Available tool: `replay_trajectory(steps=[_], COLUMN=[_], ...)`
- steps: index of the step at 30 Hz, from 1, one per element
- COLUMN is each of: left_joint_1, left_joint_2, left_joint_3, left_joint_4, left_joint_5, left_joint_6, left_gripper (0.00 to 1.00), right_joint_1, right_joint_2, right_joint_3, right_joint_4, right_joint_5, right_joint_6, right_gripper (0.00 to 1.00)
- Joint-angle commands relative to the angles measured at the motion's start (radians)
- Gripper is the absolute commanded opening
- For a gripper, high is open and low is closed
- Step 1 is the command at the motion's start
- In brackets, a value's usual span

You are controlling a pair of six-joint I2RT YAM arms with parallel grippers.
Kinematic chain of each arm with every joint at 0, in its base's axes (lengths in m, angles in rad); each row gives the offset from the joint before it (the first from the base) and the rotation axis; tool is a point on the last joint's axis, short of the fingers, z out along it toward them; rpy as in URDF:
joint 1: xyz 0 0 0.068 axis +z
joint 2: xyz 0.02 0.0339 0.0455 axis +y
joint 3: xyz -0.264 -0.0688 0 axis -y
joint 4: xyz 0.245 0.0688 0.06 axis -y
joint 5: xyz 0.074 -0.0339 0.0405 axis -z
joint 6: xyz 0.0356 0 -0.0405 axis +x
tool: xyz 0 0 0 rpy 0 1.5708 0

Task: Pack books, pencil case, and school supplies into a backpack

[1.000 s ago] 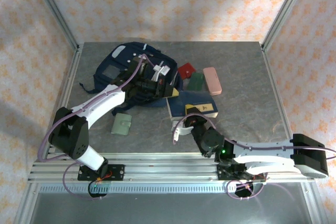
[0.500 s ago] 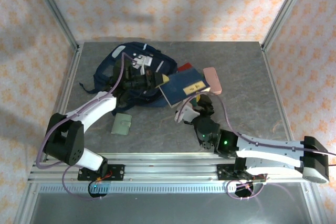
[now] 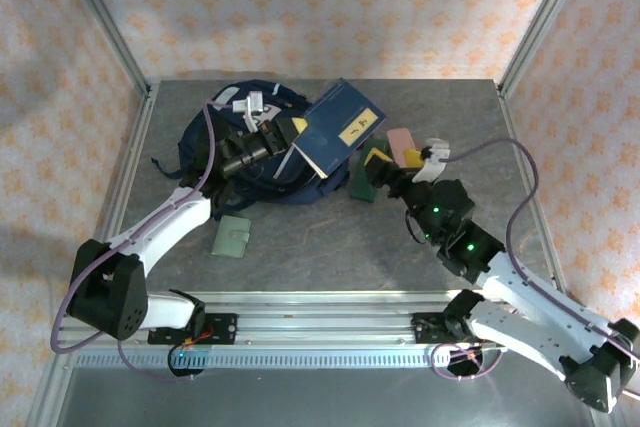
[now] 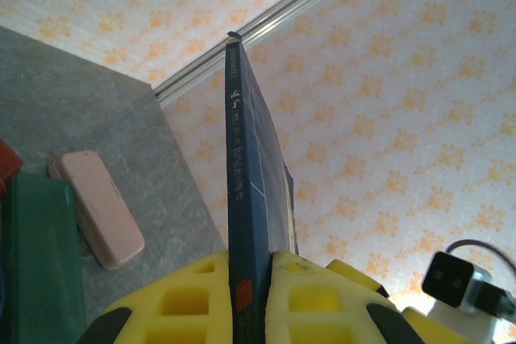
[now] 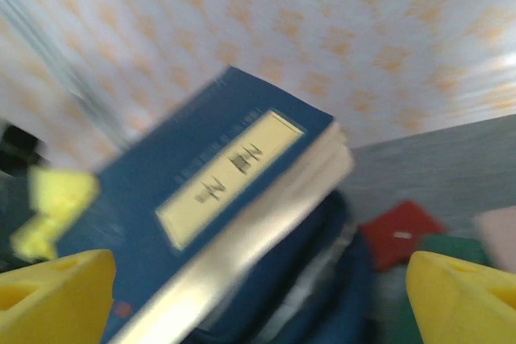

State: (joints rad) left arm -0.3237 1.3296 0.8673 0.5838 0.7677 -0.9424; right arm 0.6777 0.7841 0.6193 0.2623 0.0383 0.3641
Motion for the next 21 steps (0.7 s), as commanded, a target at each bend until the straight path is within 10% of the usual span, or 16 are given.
replay_trajectory(steps=[1, 15, 18, 20, 21], left_joint_1=[-0.022, -0.112, -0.113, -0.112, -0.113], left_joint_2=[-0.044, -0.024, -0.01, -0.01, -0.014], left_joint_3=[-0.014, -0.09, -0.125, -0.133, -0.133], left_joint_4=[0.155, 0.424, 0.461, 0.403, 0.365], left_joint_5=[-0.023, 0.022, 0.018, 0.007, 0.0], left_joint_6=[-0.03, -0.213, -0.233, -0.191, -0.161], left_gripper=[0.0, 0.0, 0.04, 0.19, 0.28], right_joint_1=[-0.078, -0.141, -0.144, -0.148, -0.151], right_joint_2=[0.019, 0.24, 0.237, 0.218, 0.204], right_joint_3=[-0.083, -0.117, -0.114, -0.116, -0.116], right_joint_4=[0.279, 0.705, 0.731, 0.698, 0.666], right_joint_5=[-0.355, -0.543, -0.555, -0.539, -0.526], right_joint_6=[0.384, 0.618, 0.628, 0.607, 0.599], right_gripper=[0.93, 0.84, 0.47, 0.0, 0.0])
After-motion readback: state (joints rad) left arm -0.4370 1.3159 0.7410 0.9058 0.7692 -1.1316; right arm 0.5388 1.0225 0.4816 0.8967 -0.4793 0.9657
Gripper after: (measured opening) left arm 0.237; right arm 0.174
